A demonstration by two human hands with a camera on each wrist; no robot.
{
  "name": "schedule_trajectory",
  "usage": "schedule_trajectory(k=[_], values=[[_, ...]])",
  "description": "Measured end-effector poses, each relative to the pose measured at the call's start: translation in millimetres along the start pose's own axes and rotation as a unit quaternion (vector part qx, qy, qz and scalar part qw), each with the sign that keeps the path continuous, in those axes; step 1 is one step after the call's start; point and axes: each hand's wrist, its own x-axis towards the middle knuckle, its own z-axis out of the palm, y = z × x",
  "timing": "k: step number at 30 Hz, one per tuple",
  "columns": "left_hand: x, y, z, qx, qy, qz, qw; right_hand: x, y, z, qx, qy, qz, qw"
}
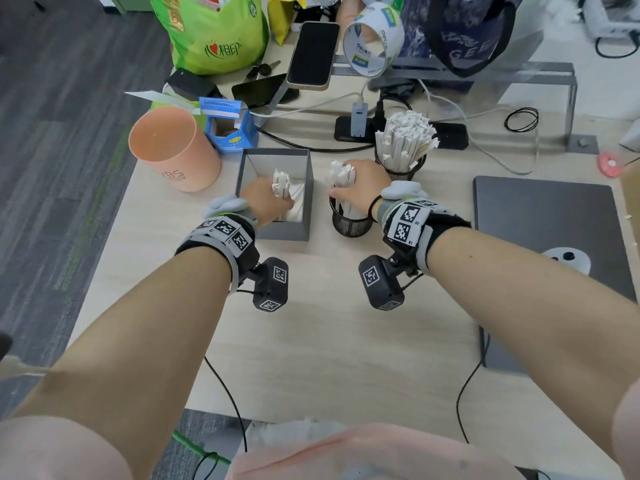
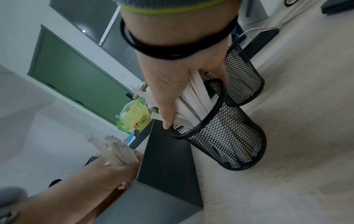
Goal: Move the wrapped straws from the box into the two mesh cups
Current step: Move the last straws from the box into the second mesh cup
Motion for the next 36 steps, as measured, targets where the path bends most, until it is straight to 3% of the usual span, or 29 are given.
schedule_trajectory(k=[5,10,13,17,20,23,27,31,36], values=[[1,-2,-1,0.035,-0.012,-0.003,0.999,0,-2,-3,0.027,0.018,-0.005,0.999],[2,13,-24,-0.061,0.135,0.033,0.988,-2,7,-11,0.075,0.044,0.008,0.996],[-3,30,-41,-0.102,0.181,0.073,0.975,-6,7,-15,0.082,0.039,0.015,0.996],[-12,57,-52,-0.230,0.243,0.038,0.941,-6,9,-13,0.095,0.031,-0.008,0.995],[-20,79,-55,-0.354,0.216,0.015,0.910,-6,10,-13,0.110,0.039,-0.014,0.993],[-26,88,-45,-0.391,0.157,0.028,0.906,-8,13,-14,0.119,0.045,0.004,0.992],[-31,85,-25,-0.374,0.089,0.087,0.919,-10,14,-17,0.136,0.042,0.025,0.989],[-27,85,-6,-0.362,0.061,0.086,0.926,-7,15,-16,0.160,0.038,0.028,0.986],[-22,90,15,-0.281,0.033,0.086,0.955,-7,22,-21,0.178,0.020,0.034,0.983]])
